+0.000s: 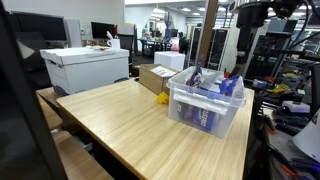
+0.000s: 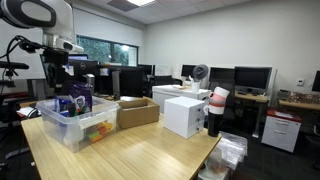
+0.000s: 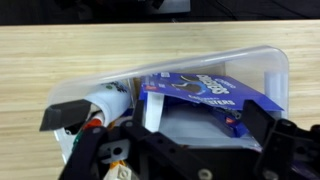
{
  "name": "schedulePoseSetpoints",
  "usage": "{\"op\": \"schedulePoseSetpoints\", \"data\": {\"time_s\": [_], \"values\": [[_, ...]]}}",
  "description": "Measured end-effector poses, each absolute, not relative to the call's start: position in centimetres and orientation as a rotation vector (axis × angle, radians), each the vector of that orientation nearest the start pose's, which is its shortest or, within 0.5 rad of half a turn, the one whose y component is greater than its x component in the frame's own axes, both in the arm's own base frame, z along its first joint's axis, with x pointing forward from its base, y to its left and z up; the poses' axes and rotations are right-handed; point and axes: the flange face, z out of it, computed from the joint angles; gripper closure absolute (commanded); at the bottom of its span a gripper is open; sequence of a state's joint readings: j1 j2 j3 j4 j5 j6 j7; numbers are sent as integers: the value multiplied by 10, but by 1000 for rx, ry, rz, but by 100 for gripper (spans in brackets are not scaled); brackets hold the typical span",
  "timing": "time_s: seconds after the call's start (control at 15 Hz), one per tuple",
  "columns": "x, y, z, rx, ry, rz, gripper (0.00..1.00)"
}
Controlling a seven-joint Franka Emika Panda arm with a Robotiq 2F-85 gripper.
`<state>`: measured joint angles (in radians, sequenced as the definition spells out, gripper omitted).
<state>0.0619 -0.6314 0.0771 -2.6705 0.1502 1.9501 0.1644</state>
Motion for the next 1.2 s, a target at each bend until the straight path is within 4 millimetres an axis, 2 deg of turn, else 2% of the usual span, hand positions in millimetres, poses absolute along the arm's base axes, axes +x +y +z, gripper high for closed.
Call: {"op": "schedulePoseSetpoints", "data": {"time_s": [0.27, 0.6, 1.2], "values": [[357, 67, 451, -3092, 92, 20, 0], [381, 46, 460, -3146, 31, -69, 0], [383, 25, 475, -3148, 79, -155, 0]]}}
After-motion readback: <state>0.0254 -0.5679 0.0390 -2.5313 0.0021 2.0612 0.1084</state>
